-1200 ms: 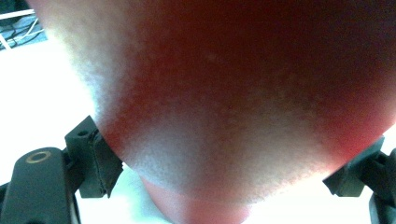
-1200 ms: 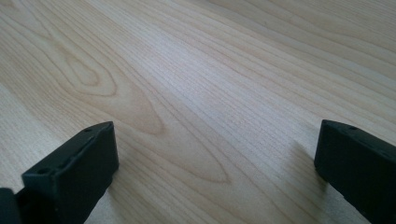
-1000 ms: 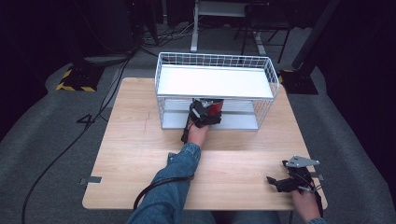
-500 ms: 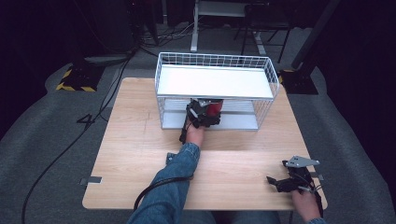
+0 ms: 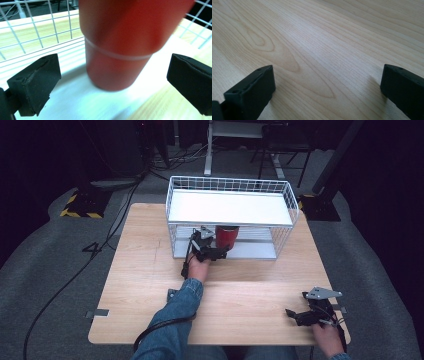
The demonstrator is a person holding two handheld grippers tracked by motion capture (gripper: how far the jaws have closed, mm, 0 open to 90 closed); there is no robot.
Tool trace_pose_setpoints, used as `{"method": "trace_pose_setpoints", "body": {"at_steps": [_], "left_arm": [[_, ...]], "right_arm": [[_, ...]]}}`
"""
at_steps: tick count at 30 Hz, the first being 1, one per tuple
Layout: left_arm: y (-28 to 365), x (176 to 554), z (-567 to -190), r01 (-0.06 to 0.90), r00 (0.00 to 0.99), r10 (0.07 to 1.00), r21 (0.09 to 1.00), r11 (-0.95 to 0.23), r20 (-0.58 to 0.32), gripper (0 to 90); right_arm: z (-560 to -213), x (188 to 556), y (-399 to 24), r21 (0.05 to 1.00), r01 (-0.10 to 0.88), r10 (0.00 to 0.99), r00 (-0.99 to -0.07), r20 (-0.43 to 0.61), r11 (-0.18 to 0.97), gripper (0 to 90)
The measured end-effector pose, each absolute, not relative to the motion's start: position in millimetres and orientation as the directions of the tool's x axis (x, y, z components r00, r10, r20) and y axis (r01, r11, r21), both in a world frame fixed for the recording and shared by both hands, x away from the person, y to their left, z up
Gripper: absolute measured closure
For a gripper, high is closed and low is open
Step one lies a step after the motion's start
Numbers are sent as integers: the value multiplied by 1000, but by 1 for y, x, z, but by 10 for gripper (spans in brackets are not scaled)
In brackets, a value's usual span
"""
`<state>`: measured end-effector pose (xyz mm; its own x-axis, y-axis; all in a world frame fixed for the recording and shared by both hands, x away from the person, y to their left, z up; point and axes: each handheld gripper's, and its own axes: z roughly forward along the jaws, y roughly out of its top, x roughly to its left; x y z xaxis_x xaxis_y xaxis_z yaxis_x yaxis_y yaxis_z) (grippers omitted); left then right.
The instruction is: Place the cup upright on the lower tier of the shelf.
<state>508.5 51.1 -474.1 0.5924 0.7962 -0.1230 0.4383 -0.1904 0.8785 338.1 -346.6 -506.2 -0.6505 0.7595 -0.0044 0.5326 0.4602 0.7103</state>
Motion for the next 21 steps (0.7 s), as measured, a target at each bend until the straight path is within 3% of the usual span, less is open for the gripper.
{"method": "trace_pose_setpoints", "body": {"at_steps": [21], "left_arm": [[108,430,-438,403,634,764,894,-193,-121,0]], "right_arm": [[-506,338,-347,710,533,759,-651,-4,460,0]]}}
